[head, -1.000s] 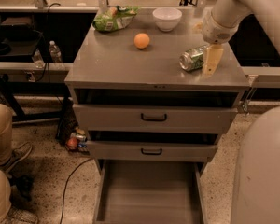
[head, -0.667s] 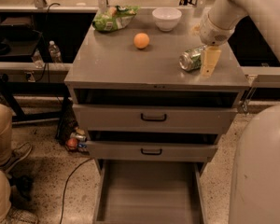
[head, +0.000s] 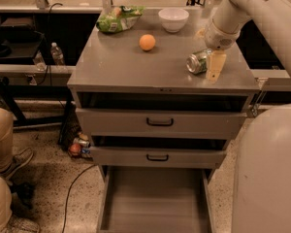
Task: Place green can into bottom drawer
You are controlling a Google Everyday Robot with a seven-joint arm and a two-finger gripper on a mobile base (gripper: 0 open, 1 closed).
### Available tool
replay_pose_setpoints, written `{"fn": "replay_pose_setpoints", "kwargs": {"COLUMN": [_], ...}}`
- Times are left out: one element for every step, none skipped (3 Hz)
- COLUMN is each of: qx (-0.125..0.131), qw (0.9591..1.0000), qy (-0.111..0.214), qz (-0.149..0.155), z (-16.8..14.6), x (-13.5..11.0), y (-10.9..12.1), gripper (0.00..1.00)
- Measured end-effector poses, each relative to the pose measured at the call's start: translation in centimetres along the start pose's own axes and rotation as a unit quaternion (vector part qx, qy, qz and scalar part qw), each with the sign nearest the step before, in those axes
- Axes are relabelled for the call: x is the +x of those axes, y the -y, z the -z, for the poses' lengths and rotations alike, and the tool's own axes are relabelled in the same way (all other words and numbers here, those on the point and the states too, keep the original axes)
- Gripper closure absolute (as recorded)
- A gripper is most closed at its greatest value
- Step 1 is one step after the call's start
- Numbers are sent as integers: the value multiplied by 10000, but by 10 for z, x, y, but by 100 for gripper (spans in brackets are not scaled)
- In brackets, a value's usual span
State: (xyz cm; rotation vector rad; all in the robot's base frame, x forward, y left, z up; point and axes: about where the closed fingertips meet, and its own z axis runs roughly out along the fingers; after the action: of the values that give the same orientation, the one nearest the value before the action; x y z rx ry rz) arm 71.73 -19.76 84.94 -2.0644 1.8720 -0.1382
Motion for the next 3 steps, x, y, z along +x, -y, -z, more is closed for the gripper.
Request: {"fn": "replay_pose_setpoints", "kwargs": {"qx": [-48, -76, -99], "qw": [10000, 10000, 9999], "qy": [-8, -2, 1], "qz": [4, -1, 24], "z": [-7, -12, -13], "x": [5, 11, 13], "y": [0, 1, 2], "gripper": [13, 38, 68]}}
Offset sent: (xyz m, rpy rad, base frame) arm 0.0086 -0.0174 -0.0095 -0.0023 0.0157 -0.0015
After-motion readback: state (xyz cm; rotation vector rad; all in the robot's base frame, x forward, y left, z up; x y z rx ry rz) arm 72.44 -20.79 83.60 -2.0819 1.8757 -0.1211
